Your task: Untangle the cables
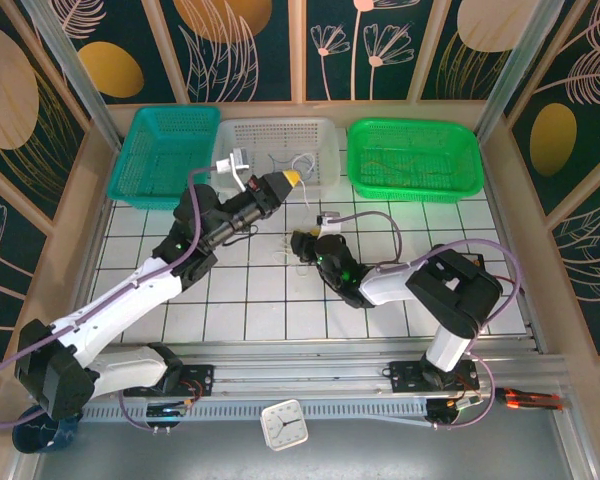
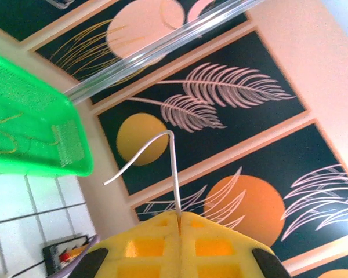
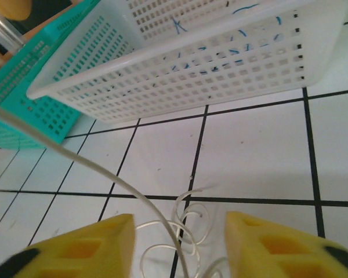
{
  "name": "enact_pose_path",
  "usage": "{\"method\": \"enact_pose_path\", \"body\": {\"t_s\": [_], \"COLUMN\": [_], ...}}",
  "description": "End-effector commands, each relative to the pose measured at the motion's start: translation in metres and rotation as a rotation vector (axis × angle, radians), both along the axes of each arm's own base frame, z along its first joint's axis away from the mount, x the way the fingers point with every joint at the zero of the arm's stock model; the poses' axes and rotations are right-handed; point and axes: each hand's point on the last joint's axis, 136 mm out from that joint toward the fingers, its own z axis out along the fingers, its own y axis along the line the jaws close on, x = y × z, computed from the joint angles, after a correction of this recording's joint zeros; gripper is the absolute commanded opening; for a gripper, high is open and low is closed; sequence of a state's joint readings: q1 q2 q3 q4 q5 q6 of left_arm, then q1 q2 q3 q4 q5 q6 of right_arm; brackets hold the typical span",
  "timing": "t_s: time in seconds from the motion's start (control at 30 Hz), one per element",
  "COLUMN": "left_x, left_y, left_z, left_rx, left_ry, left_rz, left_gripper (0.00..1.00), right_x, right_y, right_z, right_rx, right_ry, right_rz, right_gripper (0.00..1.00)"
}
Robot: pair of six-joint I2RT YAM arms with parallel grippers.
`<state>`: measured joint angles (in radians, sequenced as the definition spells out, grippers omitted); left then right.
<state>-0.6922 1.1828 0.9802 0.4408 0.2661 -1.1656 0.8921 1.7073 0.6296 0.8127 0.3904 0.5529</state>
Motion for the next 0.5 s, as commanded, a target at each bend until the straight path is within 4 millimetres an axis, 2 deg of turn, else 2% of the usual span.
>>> {"method": "enact_pose_path", "body": {"t_s": [0.0,0.03,0.2,0.33,0.47], "left_x": [-0.015,-0.016,-0.017,-0.012,-0.002], "left_y": [0.006,0.007,0.013,0.020,0.036], "left_z": [0.059,0.067,0.104,0.123,0.137], "left_rx": [-0.089,-0.090,-0.064,-0.005,0.059], "left_ry": [-0.095,-0.110,-0.193,-0.255,-0.305], "left_rz": [-0.027,-0.023,0.017,0.089,0.189], "left_gripper": [0.00,0.00,0.00,0.00,0.00], "right_x": [0.005,0.004,-0.001,-0.006,-0.010], "right_y": [-0.016,-0.019,-0.028,-0.033,-0.038], "right_z": [-0.003,-0.006,-0.018,-0.028,-0.032], "right_rx": [0.038,0.032,0.020,0.011,0.012], "right_ry": [-0.004,0.004,0.038,0.065,0.082], "right_rz": [-0.109,-0.120,-0.137,-0.143,-0.155], "right_gripper": [0.36,0.31,0.21,0.21,0.24]}}
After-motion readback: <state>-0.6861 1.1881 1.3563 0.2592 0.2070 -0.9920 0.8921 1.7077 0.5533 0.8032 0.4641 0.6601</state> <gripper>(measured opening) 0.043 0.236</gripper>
